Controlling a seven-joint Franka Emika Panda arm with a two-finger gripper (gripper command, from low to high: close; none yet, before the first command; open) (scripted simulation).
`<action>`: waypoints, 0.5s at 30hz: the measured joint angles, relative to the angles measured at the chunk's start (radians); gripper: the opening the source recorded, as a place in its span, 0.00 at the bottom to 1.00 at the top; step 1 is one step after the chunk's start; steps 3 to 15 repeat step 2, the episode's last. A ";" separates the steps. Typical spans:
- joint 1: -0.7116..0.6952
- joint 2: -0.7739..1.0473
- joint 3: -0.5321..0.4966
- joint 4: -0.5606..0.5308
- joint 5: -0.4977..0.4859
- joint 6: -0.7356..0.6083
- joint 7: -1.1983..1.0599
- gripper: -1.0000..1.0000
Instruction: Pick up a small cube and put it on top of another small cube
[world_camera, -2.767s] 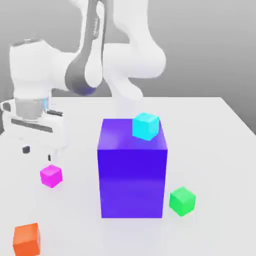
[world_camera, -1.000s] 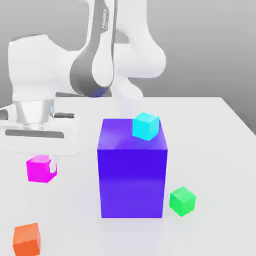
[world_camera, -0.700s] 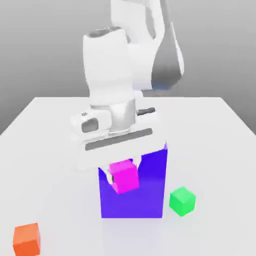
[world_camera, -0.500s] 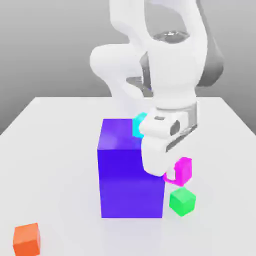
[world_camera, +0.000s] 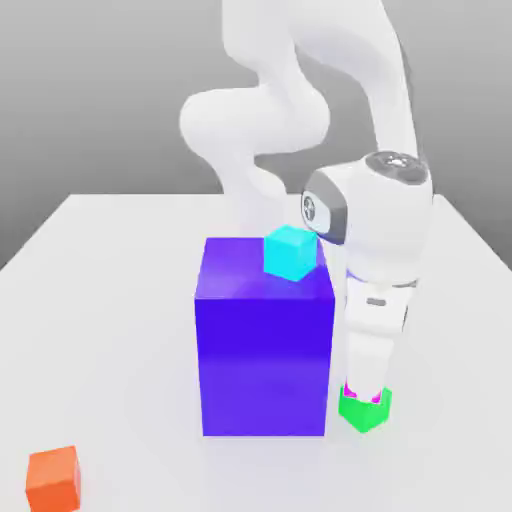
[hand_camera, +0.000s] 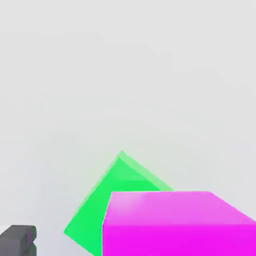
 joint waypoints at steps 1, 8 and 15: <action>0.000 -0.023 0.005 -0.001 0.020 -0.021 -0.015 1.00; 0.005 -0.053 0.009 -0.002 0.043 -0.048 -0.031 1.00; 0.005 -0.053 0.009 -0.002 0.043 -0.048 -0.031 1.00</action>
